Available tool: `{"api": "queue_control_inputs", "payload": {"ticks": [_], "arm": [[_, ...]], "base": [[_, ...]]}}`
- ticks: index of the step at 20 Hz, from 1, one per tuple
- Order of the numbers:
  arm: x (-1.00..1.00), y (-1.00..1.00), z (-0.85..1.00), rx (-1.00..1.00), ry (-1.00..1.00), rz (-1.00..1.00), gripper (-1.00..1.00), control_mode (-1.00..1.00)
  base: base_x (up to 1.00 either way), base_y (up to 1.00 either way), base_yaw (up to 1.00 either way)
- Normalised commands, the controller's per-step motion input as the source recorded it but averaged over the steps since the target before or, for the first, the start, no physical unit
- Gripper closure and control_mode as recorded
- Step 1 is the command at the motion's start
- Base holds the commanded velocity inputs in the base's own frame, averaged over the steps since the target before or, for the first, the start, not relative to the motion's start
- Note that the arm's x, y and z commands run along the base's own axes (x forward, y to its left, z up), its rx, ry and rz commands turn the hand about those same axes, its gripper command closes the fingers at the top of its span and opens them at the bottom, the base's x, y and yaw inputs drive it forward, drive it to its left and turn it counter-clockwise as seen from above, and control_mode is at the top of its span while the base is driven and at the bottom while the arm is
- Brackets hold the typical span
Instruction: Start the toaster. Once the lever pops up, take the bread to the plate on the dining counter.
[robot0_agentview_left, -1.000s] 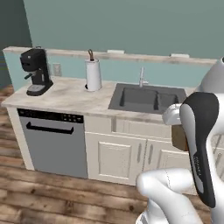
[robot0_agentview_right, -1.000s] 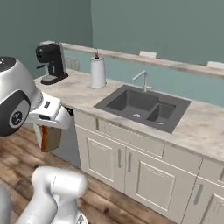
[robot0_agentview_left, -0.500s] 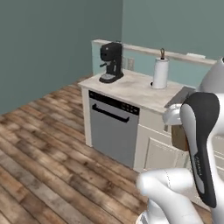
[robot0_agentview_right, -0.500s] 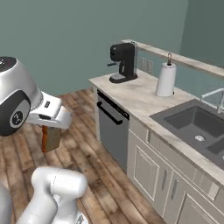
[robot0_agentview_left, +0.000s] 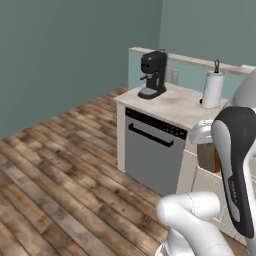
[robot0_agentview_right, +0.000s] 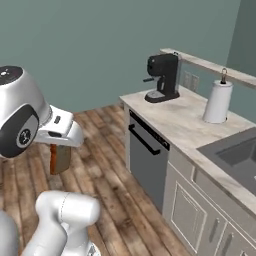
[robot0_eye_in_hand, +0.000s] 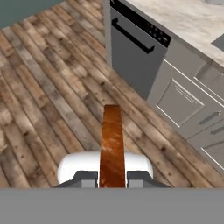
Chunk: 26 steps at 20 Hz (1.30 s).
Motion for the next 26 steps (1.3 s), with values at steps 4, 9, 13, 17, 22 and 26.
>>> {"api": "queue_control_inputs", "payload": {"ticks": [4, 9, 13, 17, 22, 26], "arm": [[0.0, 0.0, 0.0, 0.0, 0.0, 0.0, 1.0, 1.0], [0.0, 0.0, 0.0, 0.0, 0.0, 0.0, 1.0, 1.0], [0.0, 0.0, 0.0, 0.0, 0.0, 0.0, 1.0, 1.0], [0.0, 0.0, 0.0, 0.0, 0.0, 0.0, 1.0, 1.0], [0.0, 0.0, 0.0, 0.0, 0.0, 0.0, 1.0, 1.0], [0.0, 0.0, 0.0, 0.0, 0.0, 0.0, 1.0, 1.0]], "base": [[0.99, 0.95, 0.0], [0.98, 1.0, 0.0], [1.0, 1.0, -0.02], [0.99, 1.0, -0.04], [0.93, 1.0, -0.13], [0.91, 1.0, -0.24]]}}
